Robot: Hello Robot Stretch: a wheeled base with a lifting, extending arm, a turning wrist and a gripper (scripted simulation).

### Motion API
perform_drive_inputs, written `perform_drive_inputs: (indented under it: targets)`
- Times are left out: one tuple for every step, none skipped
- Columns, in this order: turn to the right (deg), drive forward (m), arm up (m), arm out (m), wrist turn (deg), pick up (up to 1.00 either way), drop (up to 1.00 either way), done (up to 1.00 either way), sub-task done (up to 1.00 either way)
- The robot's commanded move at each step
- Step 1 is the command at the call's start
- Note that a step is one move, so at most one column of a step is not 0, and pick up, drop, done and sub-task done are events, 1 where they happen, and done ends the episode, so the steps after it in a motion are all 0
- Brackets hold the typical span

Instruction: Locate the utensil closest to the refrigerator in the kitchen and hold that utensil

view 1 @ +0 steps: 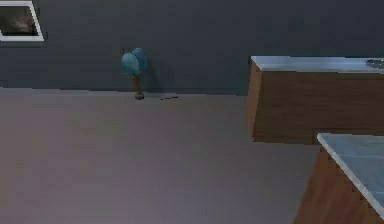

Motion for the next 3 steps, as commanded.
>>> perform_drive_inputs:
  targets:
    - [3.0,0.00,0.00,0.00,0.0,0.00,0.00,0.00,0.00]
    - [0.0,0.10,0.00,0.00,0.0,0.00,0.00,0.00,0.00]
    - [6.0,0.00,0.00,0.00,0.0,0.00,0.00,0.00,0.00]
